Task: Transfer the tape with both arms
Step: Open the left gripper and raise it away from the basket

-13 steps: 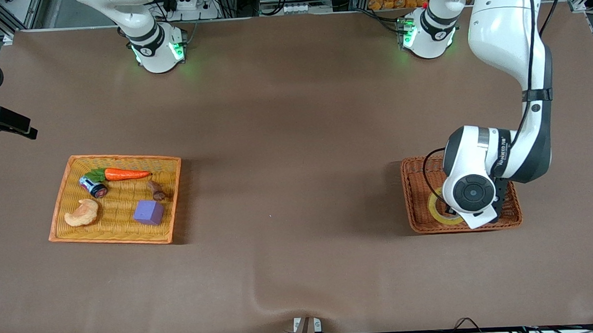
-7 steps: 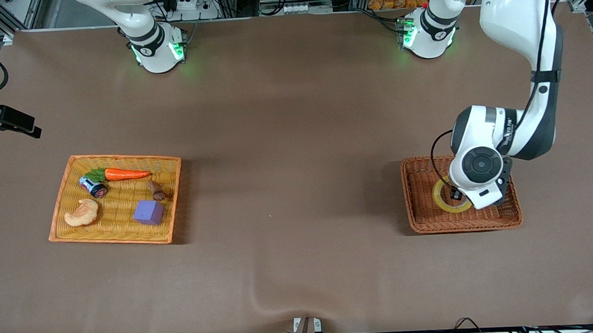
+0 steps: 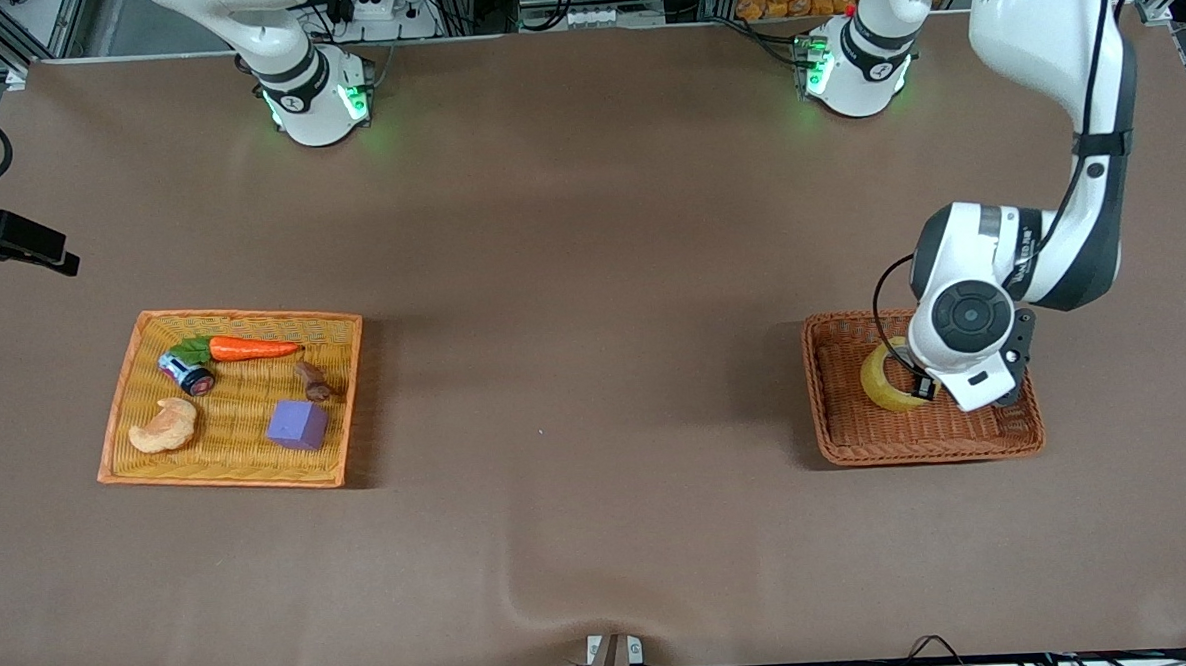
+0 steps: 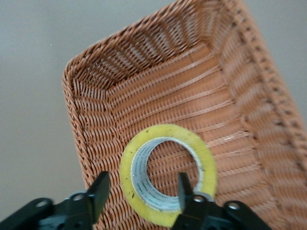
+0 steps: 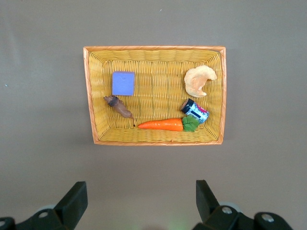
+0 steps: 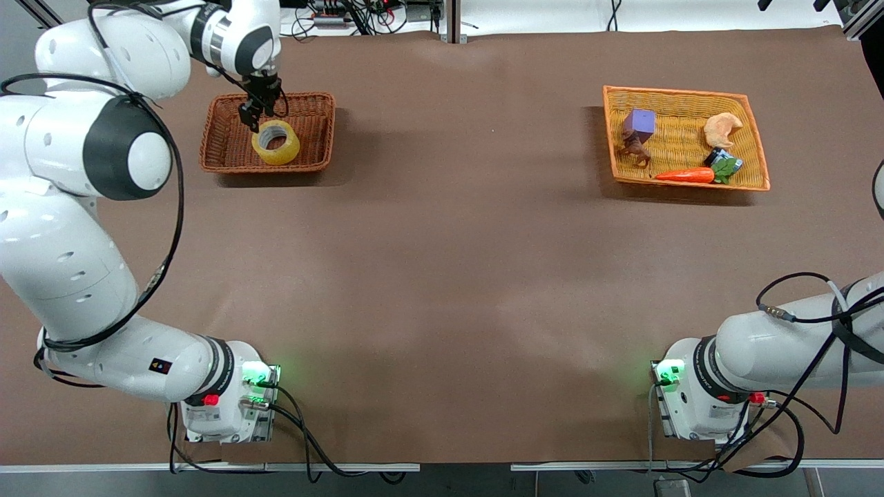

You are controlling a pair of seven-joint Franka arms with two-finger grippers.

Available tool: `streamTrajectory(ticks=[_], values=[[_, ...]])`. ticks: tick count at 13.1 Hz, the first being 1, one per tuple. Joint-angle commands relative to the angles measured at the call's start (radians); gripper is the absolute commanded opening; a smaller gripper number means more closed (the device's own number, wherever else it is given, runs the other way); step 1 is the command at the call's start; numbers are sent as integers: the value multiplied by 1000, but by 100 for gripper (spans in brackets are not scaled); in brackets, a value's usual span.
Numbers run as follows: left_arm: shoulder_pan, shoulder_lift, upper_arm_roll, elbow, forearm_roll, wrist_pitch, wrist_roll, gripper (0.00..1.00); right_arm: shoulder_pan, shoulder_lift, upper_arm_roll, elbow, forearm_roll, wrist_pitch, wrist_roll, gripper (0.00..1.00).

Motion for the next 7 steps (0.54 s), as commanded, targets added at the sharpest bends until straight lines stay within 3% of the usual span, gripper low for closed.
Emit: streamTrajectory(ticks=[1, 7], values=[[30, -135, -13, -16, 13, -3, 182, 100, -9, -8, 2, -9, 13, -8, -11, 100], [86, -293, -24, -31, -122, -42, 902, 100, -7, -6, 2, -11, 13, -7, -14, 100]])
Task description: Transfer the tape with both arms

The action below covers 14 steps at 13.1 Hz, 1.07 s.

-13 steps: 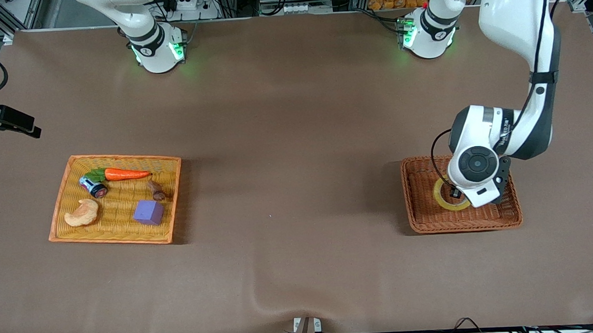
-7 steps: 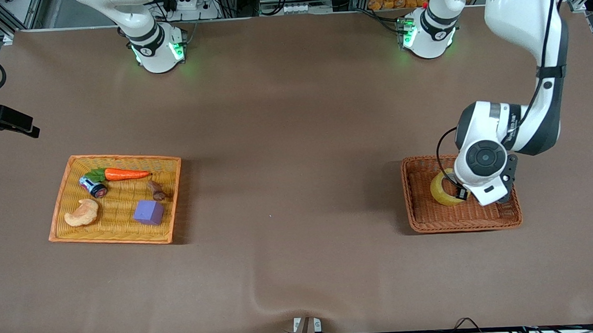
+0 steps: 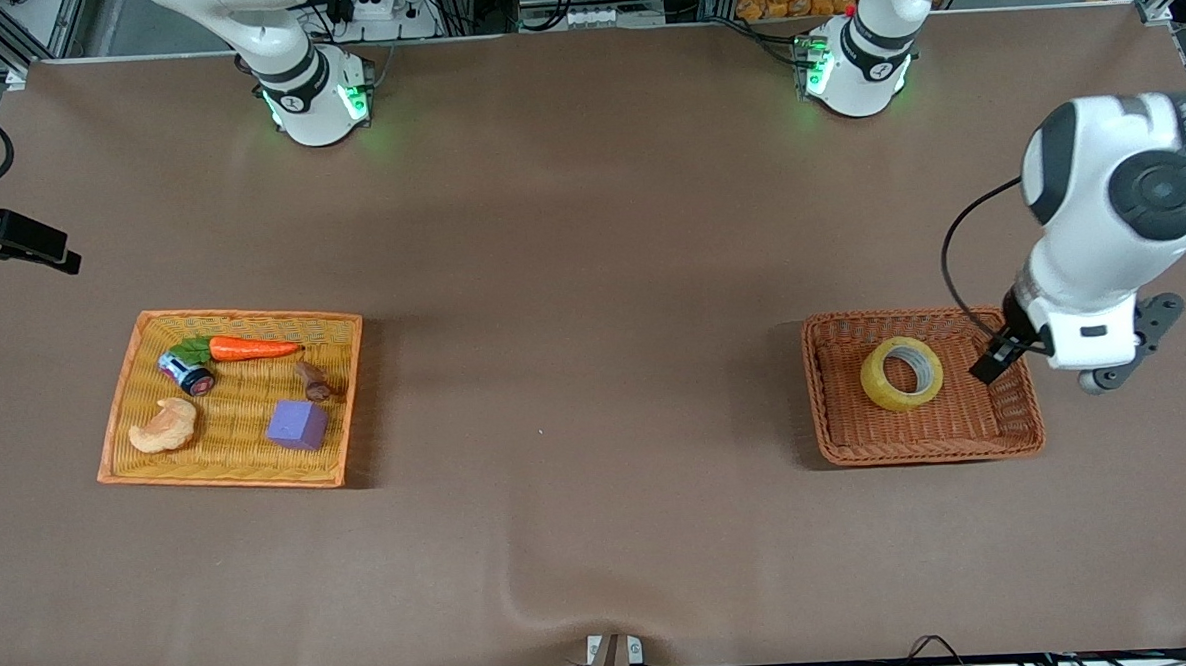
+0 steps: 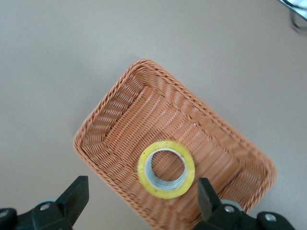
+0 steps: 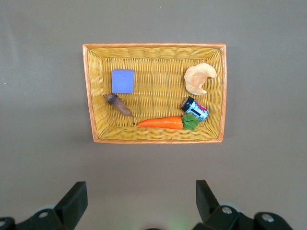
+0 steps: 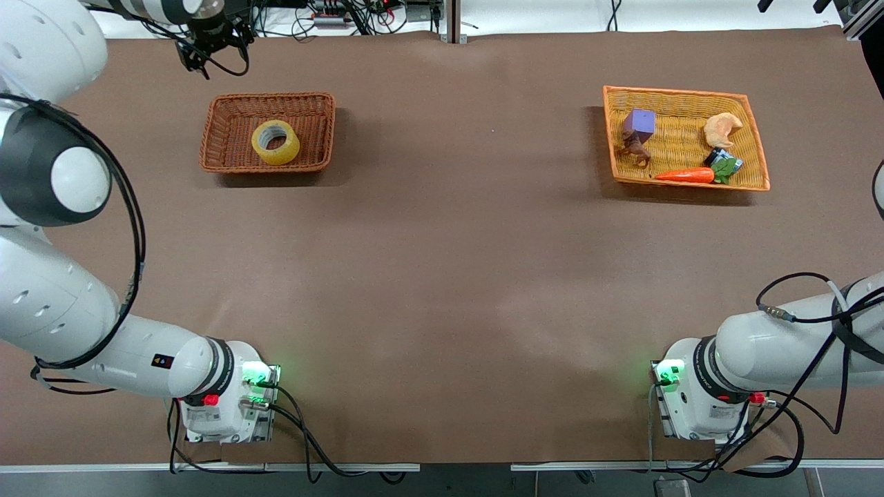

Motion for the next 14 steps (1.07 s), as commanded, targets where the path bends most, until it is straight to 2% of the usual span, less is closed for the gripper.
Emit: streamTrajectory(ticks=[1, 3, 7, 9, 10, 12, 14], values=[[4, -82, -25, -41, -55, -74, 266, 100, -6, -6, 2, -9, 13, -2, -14, 100], [5, -151, -25, -62, -113, -141, 459, 100, -4, -6, 3, -9, 13, 1, -14, 100], [12, -265, -24, -64, -126, -170, 688, 100, -4, -5, 3, -9, 13, 7, -14, 100], [131, -279, -91, -43, -127, -254, 815, 100, -1, -5, 3, -9, 13, 9, -15, 100], [162, -275, -105, 0, -141, -276, 848, 100, -1, -5, 3, -9, 13, 9, -15, 100], [168, -255, -111, 106, -150, -399, 853, 100, -1, -5, 3, -9, 13, 9, -15, 100], [202, -239, -160, 181, -210, -471, 850, 100, -1, -6, 3, -9, 13, 9, -15, 100]])
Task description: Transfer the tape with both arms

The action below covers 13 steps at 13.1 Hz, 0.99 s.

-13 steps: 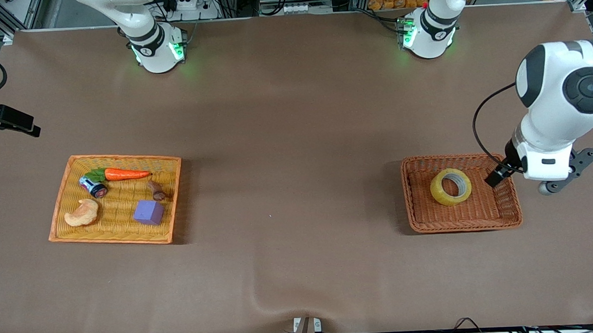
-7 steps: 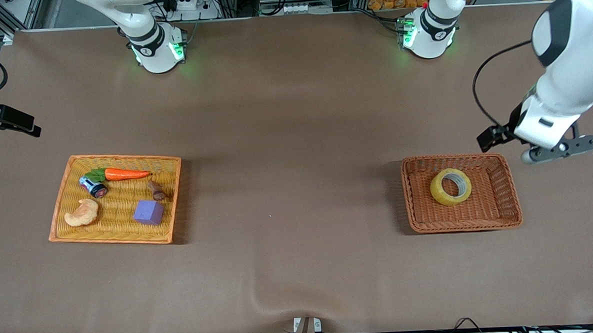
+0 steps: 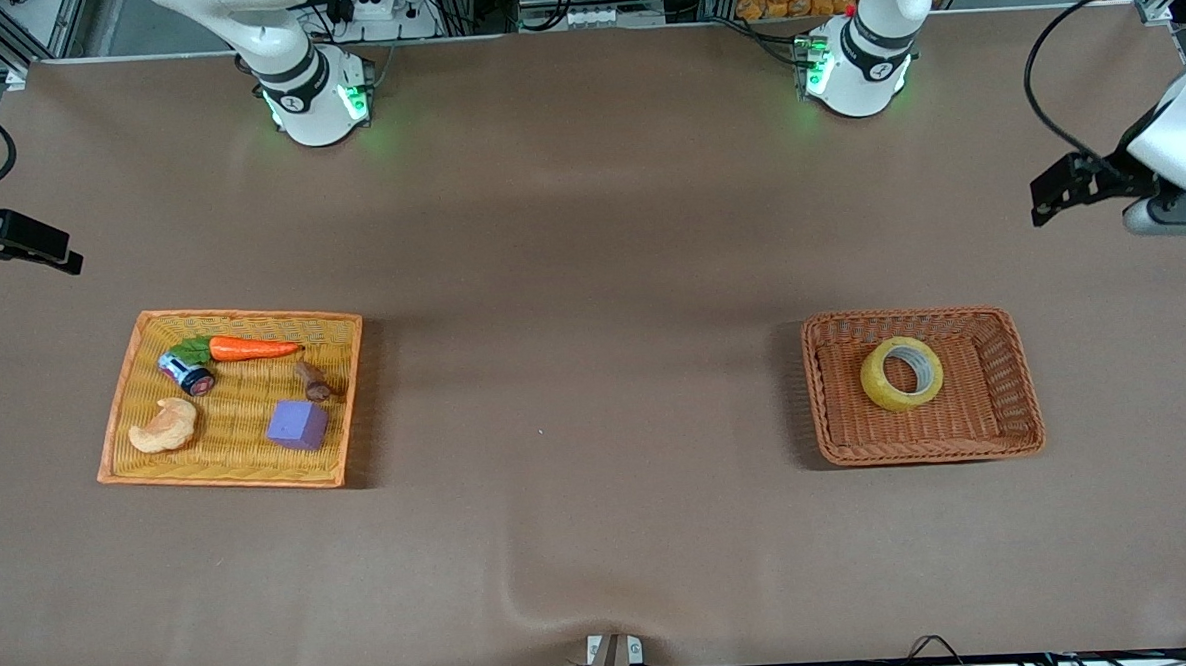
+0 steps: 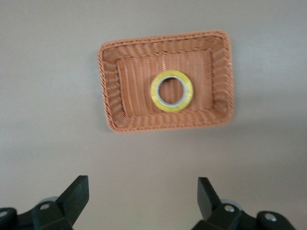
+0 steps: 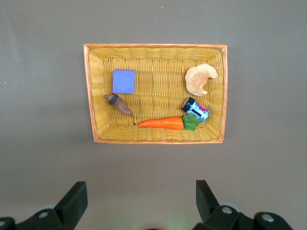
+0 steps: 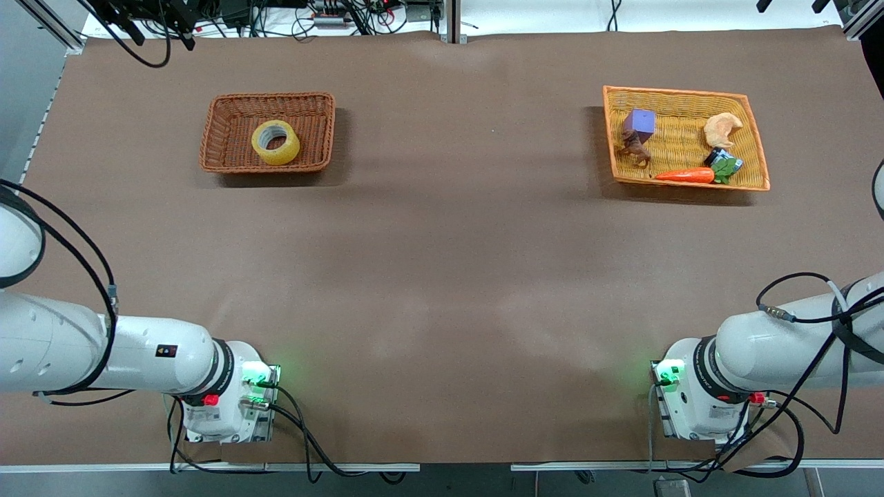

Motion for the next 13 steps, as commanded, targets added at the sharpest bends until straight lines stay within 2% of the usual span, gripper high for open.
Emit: streamTrajectory(ticks=[1, 2, 6, 13], values=[[60, 30, -85, 94, -77, -70, 1, 100, -2, -6, 1, -8, 13, 6, -12, 100], [66, 29, -108, 95, -85, -70, -4, 100, -3, -5, 1, -9, 13, 3, -12, 100], [54, 26, -104, 94, -85, -70, -29, 100, -3, -6, 1, -8, 13, 8, -12, 100], [-9, 33, -96, 86, 56, -75, -55, 100, -3, -6, 1, -8, 13, 5, -12, 100]])
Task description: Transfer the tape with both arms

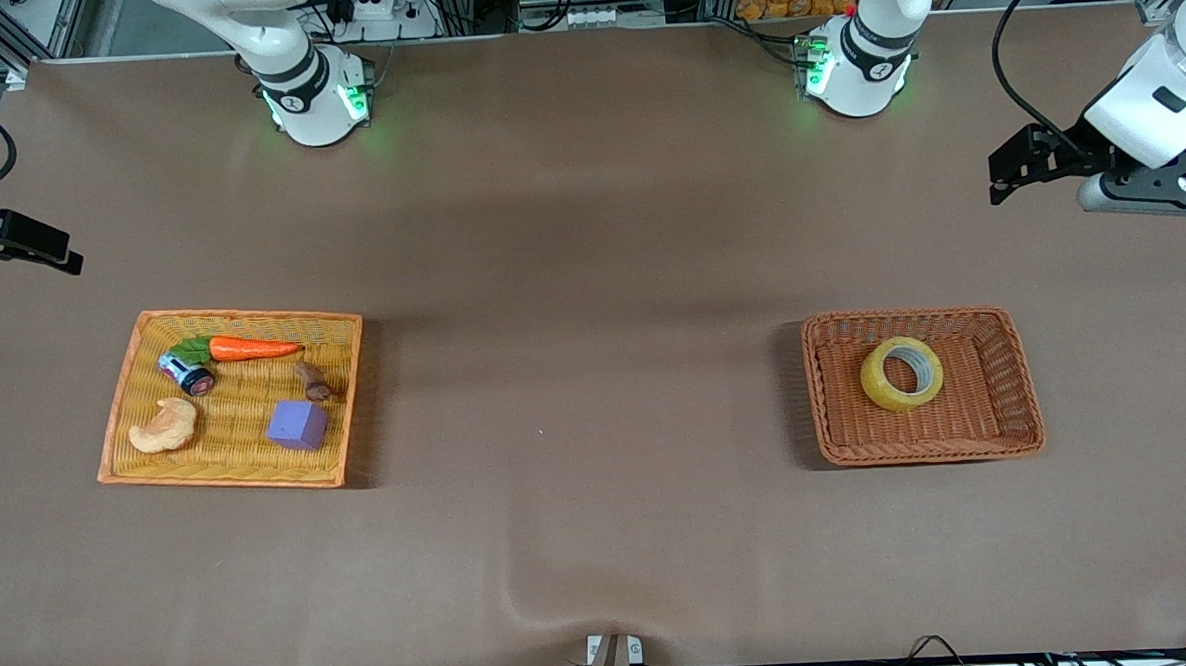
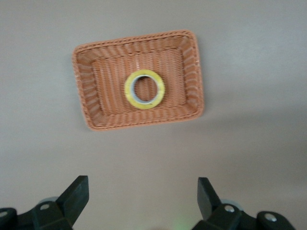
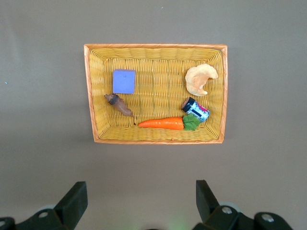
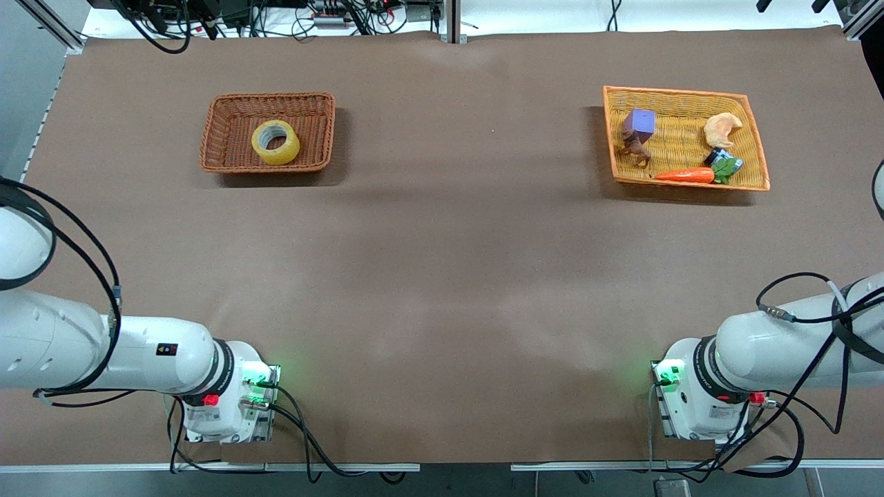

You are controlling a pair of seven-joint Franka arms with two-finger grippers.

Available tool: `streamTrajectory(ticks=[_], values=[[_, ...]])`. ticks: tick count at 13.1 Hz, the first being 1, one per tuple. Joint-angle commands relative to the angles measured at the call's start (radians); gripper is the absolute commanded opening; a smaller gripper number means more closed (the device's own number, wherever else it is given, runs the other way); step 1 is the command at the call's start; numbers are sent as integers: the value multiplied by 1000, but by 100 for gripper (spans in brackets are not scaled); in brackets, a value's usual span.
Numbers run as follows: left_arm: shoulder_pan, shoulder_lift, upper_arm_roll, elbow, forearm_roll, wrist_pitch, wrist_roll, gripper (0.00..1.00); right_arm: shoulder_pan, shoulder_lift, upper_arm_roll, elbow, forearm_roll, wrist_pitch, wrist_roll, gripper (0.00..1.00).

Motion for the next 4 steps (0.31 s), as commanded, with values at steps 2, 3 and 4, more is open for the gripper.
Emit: streamTrajectory(ticks=[2, 3, 4], values=[[-20, 7, 1, 20, 50, -24, -28, 100, -2, -6, 1, -8, 13, 6, -11, 100], [-20, 6, 1, 19, 48, -24, -28, 100, -2, -6, 2, -8, 13, 6, -11, 100], [-22, 4, 1, 19, 48, -24, -28, 100, -2, -6, 2, -8, 13, 6, -11, 100]])
